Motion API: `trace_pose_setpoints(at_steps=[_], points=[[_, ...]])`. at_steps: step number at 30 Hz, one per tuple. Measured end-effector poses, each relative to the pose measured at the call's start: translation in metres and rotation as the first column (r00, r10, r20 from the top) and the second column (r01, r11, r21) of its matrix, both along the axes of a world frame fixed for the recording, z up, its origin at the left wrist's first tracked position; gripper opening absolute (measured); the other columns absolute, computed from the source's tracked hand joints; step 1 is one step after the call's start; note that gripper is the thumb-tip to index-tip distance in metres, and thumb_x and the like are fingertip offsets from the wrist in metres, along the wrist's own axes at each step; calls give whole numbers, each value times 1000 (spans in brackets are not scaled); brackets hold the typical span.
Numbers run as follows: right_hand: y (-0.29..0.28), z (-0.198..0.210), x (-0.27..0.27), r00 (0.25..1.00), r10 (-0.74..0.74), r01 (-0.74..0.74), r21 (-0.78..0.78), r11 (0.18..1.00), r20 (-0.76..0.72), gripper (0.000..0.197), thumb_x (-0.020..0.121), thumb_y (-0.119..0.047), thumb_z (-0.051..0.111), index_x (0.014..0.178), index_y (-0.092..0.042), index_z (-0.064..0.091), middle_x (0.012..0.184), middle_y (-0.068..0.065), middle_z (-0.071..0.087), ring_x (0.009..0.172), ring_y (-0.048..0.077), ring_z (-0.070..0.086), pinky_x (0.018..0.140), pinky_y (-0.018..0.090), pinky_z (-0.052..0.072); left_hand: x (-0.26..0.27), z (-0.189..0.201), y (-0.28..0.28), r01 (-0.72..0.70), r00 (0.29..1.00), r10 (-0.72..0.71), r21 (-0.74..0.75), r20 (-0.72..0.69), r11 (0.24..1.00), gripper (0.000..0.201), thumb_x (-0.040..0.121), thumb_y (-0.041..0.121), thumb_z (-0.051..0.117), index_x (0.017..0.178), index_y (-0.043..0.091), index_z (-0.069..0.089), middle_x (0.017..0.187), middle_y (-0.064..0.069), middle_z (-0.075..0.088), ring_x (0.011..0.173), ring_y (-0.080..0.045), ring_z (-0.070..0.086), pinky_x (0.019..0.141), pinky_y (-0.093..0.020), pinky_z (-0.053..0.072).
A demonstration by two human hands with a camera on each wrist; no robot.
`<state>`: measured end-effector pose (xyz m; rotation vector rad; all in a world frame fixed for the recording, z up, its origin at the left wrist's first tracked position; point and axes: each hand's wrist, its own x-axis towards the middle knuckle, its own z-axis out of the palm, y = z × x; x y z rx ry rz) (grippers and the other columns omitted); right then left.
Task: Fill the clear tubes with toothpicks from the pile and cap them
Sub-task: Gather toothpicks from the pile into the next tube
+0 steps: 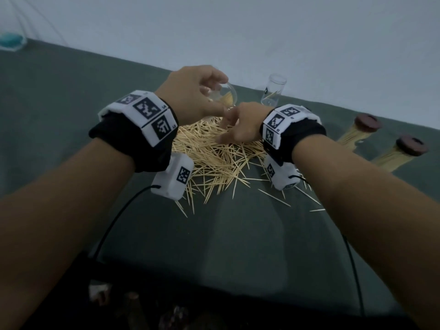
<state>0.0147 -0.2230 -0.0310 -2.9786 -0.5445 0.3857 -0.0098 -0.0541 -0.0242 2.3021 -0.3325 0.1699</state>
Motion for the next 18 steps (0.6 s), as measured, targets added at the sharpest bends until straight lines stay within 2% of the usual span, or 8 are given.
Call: trace_pose_setpoints(at_steps=[4, 6, 8, 11, 14, 16, 18], points=[[-14, 2, -9, 999, 35, -34, -8, 999, 15, 27, 82, -47, 68, 108, -39, 67, 106, -12, 63, 93, 11, 56, 79, 24, 40, -1, 3, -3, 7, 1000, -7, -1, -11, 1000, 59, 74, 30, 83, 128, 27, 58, 111, 12, 63, 102, -6, 61, 75, -6, 40], [-19, 3, -13, 999, 37, -37, 3, 999, 9, 26, 83, -49, 66, 108, -41, 67, 106, -12, 64, 98, 12, 60, 82, 25, 44, -2, 5, -3, 10, 1000, -10, -3, -14, 1000, 60, 73, 32, 83, 128, 27, 58, 111, 12, 64, 103, -7, 62, 80, -11, 43], [-19, 4, -20, 999, 40, -40, 22, 999, -3, 40, 81, -63, 61, 114, -41, 65, 111, -12, 63, 103, 13, 59, 87, 28, 45, -3, 6, -2, 5, 1000, -5, -5, -9, 1000, 60, 73, 32, 83, 128, 27, 58, 113, 11, 64, 103, -8, 62, 85, -15, 45], [-10, 4, -33, 998, 61, -59, 34, 998, -36, 79, 67, -83, 56, 131, -37, 53, 127, -8, 58, 115, 15, 56, 91, 30, 41, -5, 6, 0, -4, 1000, 4, -13, -13, 1000, 60, 73, 32, 83, 128, 26, 59, 113, 10, 65, 102, -7, 63, 84, -15, 46], [3, -1, -43, 996, 74, -76, -65, 995, -42, 106, 50, -89, 63, 141, -38, 40, 142, -7, 48, 126, 18, 49, 98, 34, 40, -7, 5, 0, -4, 1000, 4, 3, -15, 1000, 61, 73, 32, 83, 128, 26, 59, 112, 11, 64, 101, -7, 63, 80, -13, 45], [9, -5, -46, 997, 73, -75, -145, 987, -23, 106, 50, -87, 65, 142, -42, 37, 144, -7, 44, 127, 21, 48, 100, 39, 44, -8, 6, 0, -3, 1000, 3, 18, -12, 1000, 61, 74, 33, 82, 129, 26, 59, 112, 12, 64, 101, -6, 61, 76, -9, 42], [10, -6, -44, 996, 89, -88, -164, 983, 1, 90, 62, -77, 67, 140, -42, 40, 142, -4, 44, 125, 22, 48, 97, 39, 45, -8, 6, 1, -2, 1000, 2, 23, -6, 1000, 61, 74, 34, 81, 130, 26, 58, 113, 12, 63, 101, -5, 61, 75, -7, 40]])
